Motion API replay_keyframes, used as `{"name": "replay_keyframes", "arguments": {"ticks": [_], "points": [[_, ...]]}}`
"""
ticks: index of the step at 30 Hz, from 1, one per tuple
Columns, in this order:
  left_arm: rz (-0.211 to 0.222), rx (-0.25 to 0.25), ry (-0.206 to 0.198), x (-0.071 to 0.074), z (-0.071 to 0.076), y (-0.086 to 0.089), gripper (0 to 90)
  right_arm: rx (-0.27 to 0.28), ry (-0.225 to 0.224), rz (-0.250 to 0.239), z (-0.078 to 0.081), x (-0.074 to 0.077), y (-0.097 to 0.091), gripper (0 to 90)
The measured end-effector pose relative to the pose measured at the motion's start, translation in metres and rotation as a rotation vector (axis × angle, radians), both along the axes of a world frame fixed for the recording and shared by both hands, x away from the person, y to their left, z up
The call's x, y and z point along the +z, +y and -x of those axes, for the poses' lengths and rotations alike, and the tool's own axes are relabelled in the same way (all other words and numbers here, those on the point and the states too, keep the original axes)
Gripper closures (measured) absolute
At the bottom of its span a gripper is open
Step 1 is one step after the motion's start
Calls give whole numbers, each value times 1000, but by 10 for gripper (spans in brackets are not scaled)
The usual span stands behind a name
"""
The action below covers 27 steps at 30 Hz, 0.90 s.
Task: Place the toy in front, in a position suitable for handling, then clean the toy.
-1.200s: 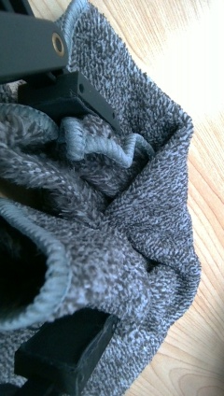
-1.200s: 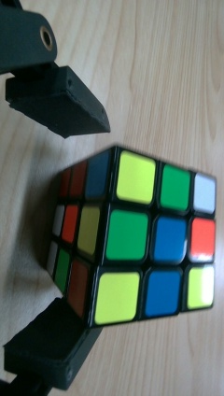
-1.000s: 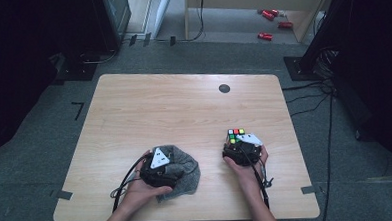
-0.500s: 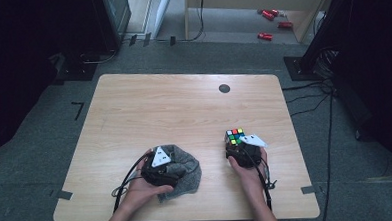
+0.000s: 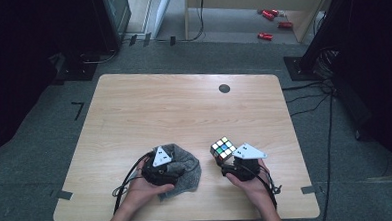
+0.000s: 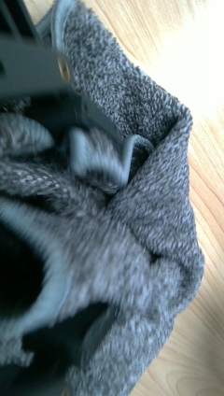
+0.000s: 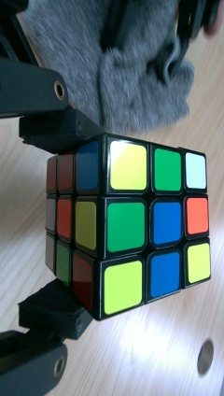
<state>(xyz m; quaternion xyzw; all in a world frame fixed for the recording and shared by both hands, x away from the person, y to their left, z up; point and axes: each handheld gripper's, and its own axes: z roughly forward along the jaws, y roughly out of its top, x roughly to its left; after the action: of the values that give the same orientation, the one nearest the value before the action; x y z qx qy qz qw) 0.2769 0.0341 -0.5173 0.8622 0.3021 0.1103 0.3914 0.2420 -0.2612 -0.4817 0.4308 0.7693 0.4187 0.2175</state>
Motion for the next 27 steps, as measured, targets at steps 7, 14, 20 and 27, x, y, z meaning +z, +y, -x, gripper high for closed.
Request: {"name": "replay_keyframes", "arguments": {"ticks": [7,14,20,27], "points": [[-20,-14,-80,3,4,-1,739,47,-5,-15,4,3,1,340],[157,18,-100,24,0,17,756,70,-12,-5,4,6,2,340],[238,32,-109,40,-2,23,755,93,-14,-3,5,8,9,340],[316,-4,-134,60,5,20,755,132,-5,19,9,7,25,341]]}}
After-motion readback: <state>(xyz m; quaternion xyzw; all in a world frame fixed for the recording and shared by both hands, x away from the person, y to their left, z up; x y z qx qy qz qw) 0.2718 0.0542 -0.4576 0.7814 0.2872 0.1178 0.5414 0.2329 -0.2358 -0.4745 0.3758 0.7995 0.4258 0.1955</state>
